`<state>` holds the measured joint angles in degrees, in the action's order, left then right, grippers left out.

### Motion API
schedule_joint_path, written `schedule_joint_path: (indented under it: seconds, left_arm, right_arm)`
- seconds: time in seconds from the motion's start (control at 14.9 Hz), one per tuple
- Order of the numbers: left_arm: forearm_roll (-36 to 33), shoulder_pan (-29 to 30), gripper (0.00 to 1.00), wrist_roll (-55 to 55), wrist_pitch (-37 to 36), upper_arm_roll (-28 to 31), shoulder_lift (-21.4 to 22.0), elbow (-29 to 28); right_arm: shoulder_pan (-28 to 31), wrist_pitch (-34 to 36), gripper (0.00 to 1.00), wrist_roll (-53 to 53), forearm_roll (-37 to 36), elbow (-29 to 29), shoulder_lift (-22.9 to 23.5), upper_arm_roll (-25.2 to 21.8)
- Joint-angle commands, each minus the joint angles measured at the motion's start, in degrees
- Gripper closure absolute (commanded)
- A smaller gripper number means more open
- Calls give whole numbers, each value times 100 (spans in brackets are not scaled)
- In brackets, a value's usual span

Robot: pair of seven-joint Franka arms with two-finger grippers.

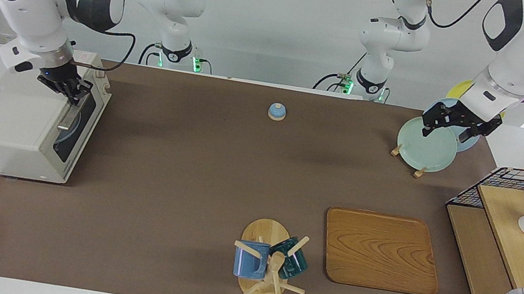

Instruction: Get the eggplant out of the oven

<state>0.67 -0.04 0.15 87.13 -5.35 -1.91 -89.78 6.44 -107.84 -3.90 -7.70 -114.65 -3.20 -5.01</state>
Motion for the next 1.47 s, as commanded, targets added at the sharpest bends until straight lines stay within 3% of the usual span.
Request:
schedule_joint_path:
  seconds: [0.0,0.33,0.67,0.94,1.41]
  left_arm:
    - [-111,83,0,38,-56,-71,50,-57]
    - [-111,83,0,38,-56,-71,59,-57]
    - [-111,83,0,38,-56,-71,59,-57]
    - [-111,83,0,38,-56,-71,50,-57]
    - [-111,83,0,38,-56,-71,50,-57]
  right_arm:
    - [59,-132,100,99,-65,-180,-50,53]
    - [-107,-992,100,117,128,-822,3,97]
    - [-582,-1327,100,504,340,-849,179,106]
    - [-582,-1660,100,530,584,-892,494,106]
    - [-829,-2338,100,706,682,-1332,601,106]
